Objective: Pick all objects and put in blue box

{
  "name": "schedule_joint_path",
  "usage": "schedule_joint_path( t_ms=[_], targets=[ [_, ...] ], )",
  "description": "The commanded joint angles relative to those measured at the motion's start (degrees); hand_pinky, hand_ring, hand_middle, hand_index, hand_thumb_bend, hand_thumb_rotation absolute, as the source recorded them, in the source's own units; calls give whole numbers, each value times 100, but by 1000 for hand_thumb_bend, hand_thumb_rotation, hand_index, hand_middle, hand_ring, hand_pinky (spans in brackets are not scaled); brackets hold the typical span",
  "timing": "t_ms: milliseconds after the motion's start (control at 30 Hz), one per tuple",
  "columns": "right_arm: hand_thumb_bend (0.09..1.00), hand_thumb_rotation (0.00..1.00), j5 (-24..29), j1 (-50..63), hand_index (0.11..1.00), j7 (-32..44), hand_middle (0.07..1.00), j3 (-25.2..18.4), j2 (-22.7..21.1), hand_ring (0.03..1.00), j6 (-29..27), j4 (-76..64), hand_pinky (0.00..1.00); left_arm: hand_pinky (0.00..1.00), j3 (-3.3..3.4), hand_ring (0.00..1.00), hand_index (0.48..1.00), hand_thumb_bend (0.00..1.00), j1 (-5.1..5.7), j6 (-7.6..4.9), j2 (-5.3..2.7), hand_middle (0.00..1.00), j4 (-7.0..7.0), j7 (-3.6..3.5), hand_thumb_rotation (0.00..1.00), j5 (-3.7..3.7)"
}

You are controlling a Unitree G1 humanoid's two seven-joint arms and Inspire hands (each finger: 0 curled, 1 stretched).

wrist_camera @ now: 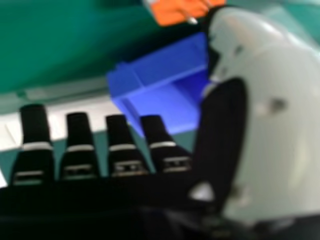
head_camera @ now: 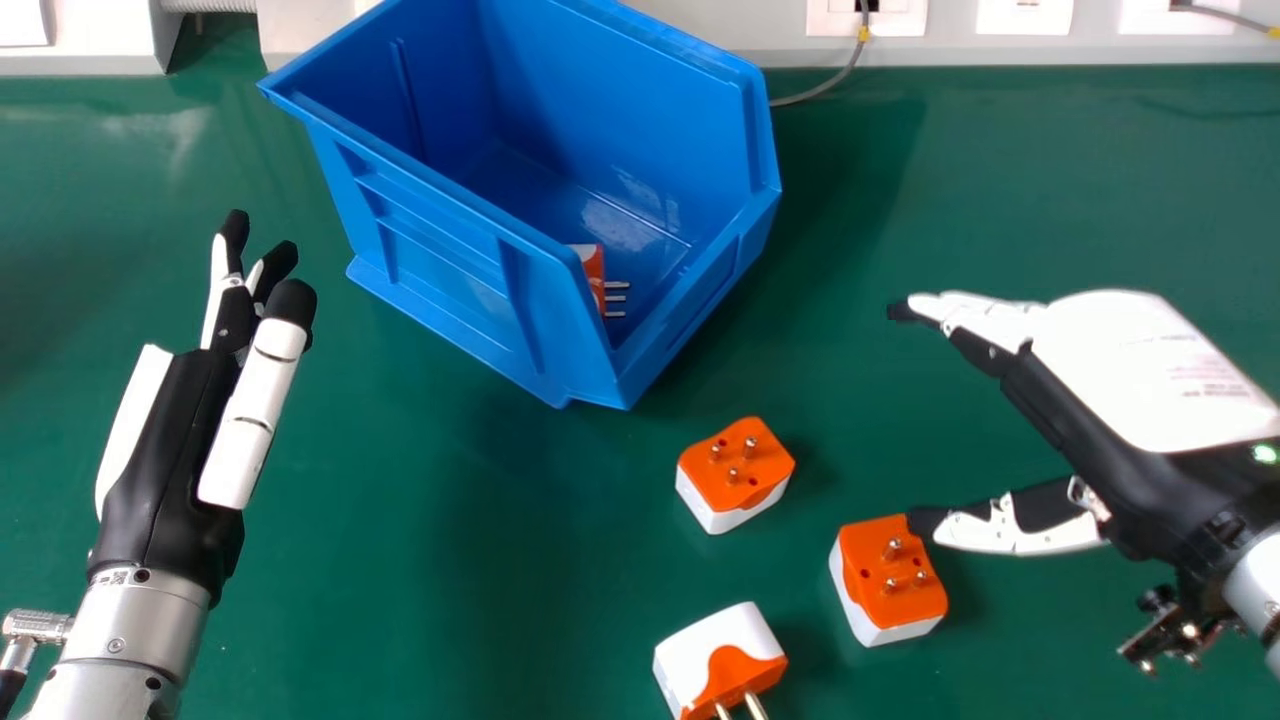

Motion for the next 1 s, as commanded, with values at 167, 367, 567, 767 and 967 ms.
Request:
schedule_joint_path(
  t_ms=[167, 367, 567, 767, 967],
  targets=[
    [419, 423, -187, -226, 891, 273, 907, 256, -239, 873, -188, 237, 765, 942, 87, 978, 1000, 620, -102, -172, 105, 989, -2, -77, 1000, -105],
    [419, 461, -313, -393, 909, 584, 922, 487, -384, 887, -235, 456, 787, 946, 126, 982, 1000, 631, -125, -170, 133, 993, 28, -141, 1000, -160],
    [401, 426, -293, -556, 916, 800, 927, 632, -364, 888, -163, 598, 775, 945, 162, 984, 1000, 631, -154, -159, 171, 996, 64, -198, 1000, -212],
    [418, 449, -404, -868, 914, 949, 923, 866, -370, 884, -98, 860, 769, 944, 177, 984, 1000, 631, -190, -145, 199, 997, 113, -216, 1000, -230],
    [415, 446, -546, -1230, 915, 1105, 921, 1133, -358, 877, -41, 1250, 769, 941, 180, 984, 1000, 624, -215, -121, 215, 999, 140, -219, 1000, -280]
  ],
)
